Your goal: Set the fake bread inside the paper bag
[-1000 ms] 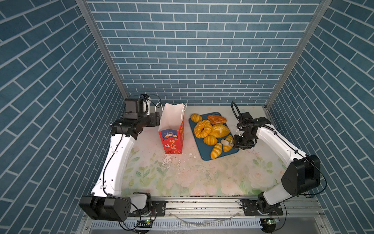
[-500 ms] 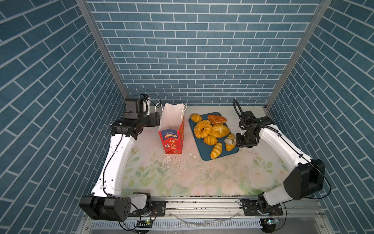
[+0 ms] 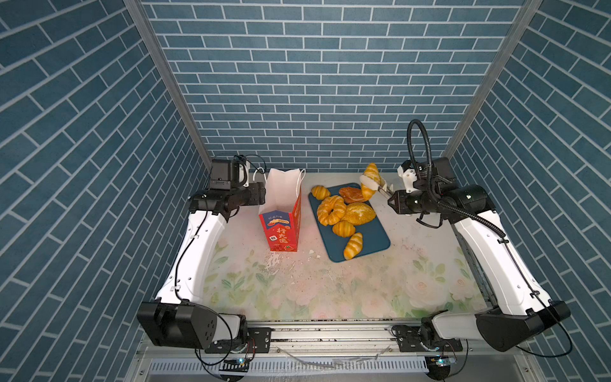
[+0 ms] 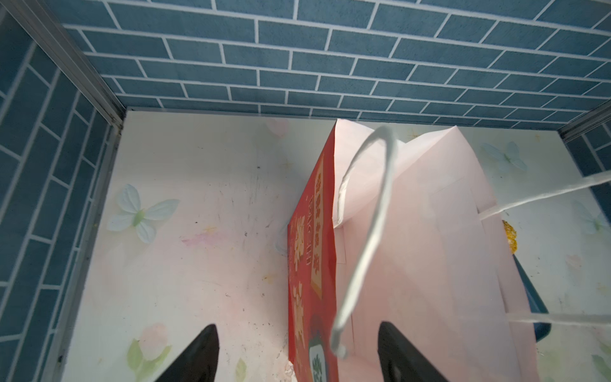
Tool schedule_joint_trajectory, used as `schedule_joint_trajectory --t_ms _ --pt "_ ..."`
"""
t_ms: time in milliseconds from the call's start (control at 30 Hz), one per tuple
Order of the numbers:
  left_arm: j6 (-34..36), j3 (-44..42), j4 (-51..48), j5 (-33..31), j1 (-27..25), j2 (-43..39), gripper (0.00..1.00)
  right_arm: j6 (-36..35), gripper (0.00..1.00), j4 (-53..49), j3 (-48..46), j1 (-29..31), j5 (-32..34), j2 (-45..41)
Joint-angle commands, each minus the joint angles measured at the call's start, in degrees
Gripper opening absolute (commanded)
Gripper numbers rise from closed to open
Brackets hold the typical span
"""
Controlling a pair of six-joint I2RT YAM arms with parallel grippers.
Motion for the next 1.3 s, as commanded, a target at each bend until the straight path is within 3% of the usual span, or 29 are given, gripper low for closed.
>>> schedule_joint_trajectory --t_ms 0,133,400,733,900,1000,1133,1267 --pt "-4.10 -1.69 1.80 4.00 0.34 1.02 0.72 -3.47 0.28 8.19 4.66 2.41 -4.63 2.35" --pt "-7.32 -3.55 1.10 3.71 0.34 0.95 0.58 -5.86 0.28 8.75 10.52 5.85 -4.79 6.29" --pt "-18.62 -8.77 5.76 8.22 -0.42 -1.69 0.22 -8.91 0.27 10.27 17.13 9.39 -4.89 9.33" --pt "-34.17 -19.36 19.17 7.35 -4.41 -7.71 0.11 -11.23 0.26 12.79 20.36 12.02 -9.00 10.27" --pt "-36.06 -20.59 20.95 5.54 -6.85 -8.45 0.16 -12.65 0.26 11.85 23.50 14.79 -10.47 12.16" --pt "-35.45 -20.12 20.21 3.54 -8.26 -8.94 0.33 -12.51 0.26 11.41 24.33 16.98 -11.05 13.60" --pt "-29.90 -16.92 13.87 -3.99 -9.32 -10.37 0.56 -12.34 0.26 10.43 24.75 20.30 -8.67 15.29" --pt "-22.23 -13.20 9.42 -10.23 -9.32 -12.07 0.65 -10.99 0.26 9.24 24.96 22.54 -4.99 17.18"
